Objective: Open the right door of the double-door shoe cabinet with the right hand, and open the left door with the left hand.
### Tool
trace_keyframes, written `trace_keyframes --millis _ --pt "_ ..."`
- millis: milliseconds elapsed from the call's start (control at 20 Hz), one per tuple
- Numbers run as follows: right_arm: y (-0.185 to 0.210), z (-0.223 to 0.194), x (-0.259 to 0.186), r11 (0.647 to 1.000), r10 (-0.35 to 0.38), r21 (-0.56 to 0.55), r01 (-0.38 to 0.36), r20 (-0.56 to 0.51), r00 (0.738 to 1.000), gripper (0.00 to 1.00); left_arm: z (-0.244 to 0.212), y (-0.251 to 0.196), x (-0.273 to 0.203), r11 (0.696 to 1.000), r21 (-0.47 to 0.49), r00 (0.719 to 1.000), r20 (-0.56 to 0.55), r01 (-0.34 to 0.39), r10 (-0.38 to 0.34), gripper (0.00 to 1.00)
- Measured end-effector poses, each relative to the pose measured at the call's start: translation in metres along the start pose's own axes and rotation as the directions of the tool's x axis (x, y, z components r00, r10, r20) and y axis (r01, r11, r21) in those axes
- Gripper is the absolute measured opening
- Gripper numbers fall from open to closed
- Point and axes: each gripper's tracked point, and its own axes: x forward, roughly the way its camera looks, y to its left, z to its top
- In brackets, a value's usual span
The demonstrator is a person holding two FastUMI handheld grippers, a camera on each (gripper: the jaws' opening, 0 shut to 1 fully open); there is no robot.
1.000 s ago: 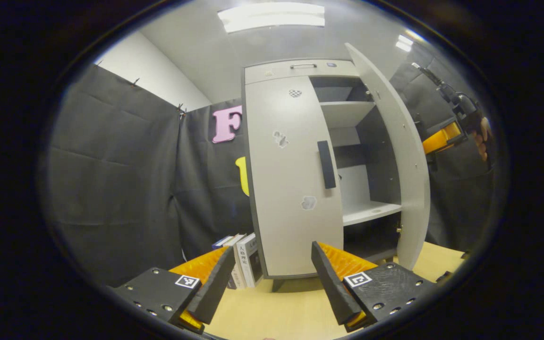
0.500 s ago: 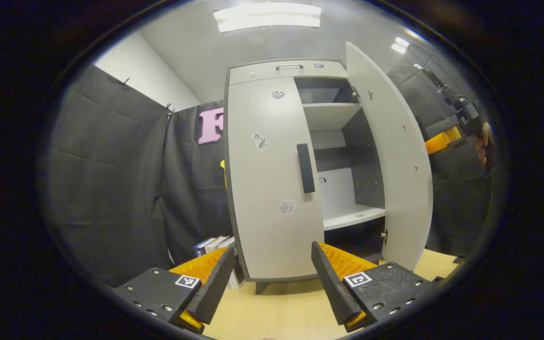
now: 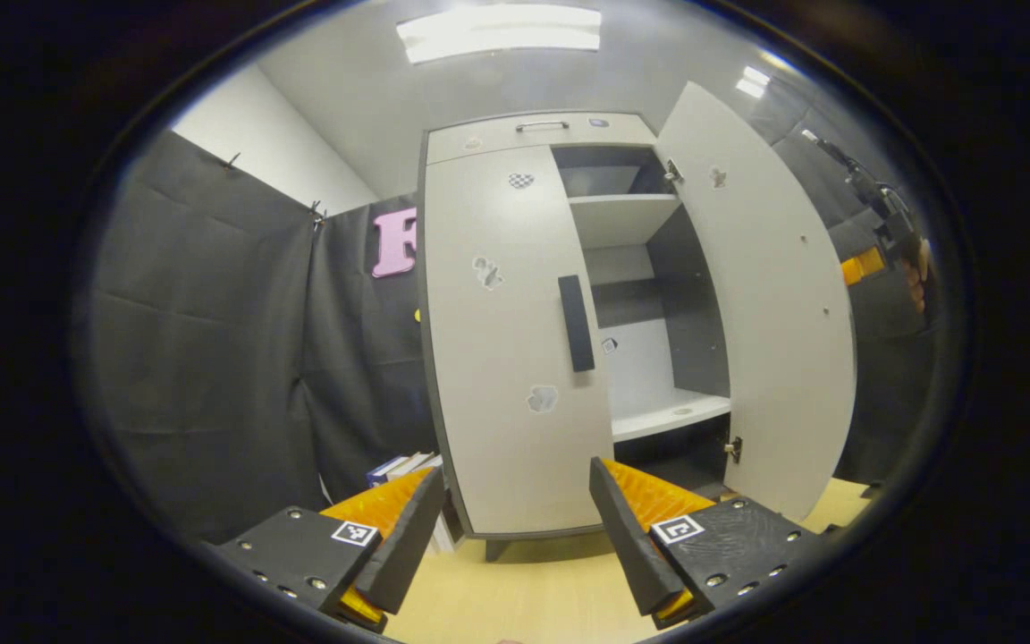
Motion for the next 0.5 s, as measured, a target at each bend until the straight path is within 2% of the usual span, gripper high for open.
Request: trace_keyframes --millis 100,150,200,250,300,500 --pt "0.0 -0.001 -0.001 1.0 -0.006 0.005 0.006 0.012 1.0 0.09 0.005 -0.009 0.009 1.0 -0.009 1.0 -0.008 0.021 -0.021 0.95" --pt "-0.001 0.0 -0.001 1.0 -0.003 -0.001 0.003 0.018 1.0 0.02 0.01 -0.015 0.015 0.999 -0.021 0.999 -0.012 0.034 -0.034 0.95" --pt "-0.003 0.0 -0.002 1.0 -0.001 -0.005 0.001 0.022 1.0 0.02 0.015 -0.019 0.021 0.998 -0.037 0.999 -0.012 0.044 -0.045 0.95" --pt "-0.002 -0.001 -0.003 1.0 0.006 -0.005 -0.006 0.02 1.0 0.14 0.022 -0.023 0.03 0.997 -0.054 0.999 -0.008 0.053 -0.053 0.95" --pt "-0.002 -0.002 -0.006 1.0 0.016 -0.002 -0.016 0.015 1.0 0.08 0.029 -0.027 0.038 0.996 -0.07 0.998 -0.003 0.06 -0.06 0.95" --pt "-0.011 -0.004 -0.013 1.0 -0.016 -0.02 0.016 0.019 1.0 0.13 0.054 -0.04 0.069 0.99 -0.112 0.996 0.021 0.085 -0.083 0.95"
